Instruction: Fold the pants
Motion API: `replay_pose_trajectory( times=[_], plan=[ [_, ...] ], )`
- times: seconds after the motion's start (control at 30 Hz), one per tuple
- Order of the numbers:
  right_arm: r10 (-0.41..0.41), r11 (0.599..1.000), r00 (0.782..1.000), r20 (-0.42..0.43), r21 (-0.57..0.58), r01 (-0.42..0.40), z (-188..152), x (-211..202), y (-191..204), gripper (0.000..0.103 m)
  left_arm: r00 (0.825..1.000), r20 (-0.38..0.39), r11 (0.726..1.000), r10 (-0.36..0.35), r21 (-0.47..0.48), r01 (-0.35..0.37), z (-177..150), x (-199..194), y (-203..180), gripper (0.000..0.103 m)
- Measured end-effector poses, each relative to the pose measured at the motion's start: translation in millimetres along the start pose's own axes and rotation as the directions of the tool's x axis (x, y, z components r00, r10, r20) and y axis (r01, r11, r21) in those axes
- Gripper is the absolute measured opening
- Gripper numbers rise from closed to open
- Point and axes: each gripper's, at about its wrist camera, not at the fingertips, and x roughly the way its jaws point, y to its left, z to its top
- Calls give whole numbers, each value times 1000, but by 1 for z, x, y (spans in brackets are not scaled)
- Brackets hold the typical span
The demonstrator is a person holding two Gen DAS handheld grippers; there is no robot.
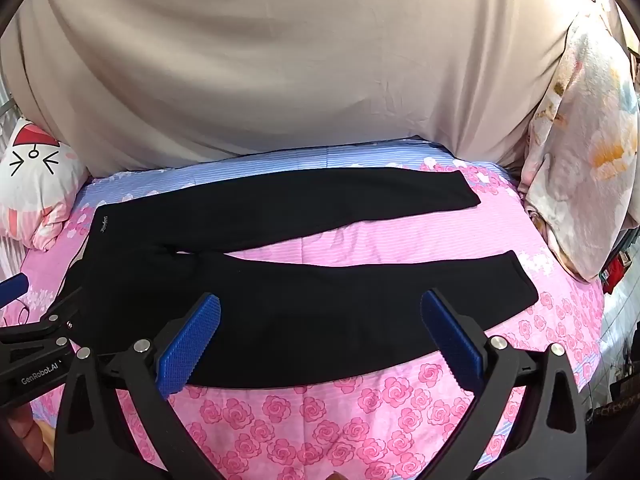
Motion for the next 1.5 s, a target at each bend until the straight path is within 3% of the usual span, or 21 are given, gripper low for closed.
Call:
replay_pose_trajectory(
  times=[0.63,1.5],
  plan=[
    [-9,1000,1000,-21,3,9,-1,6,0,98,999,-17,999,-35,14,35,3,10,3,98],
    [16,1000,1000,-4,-4,-16,11,12,6,98,1000,-22,1000,13,-18,-13,14,13,7,98]
  ],
)
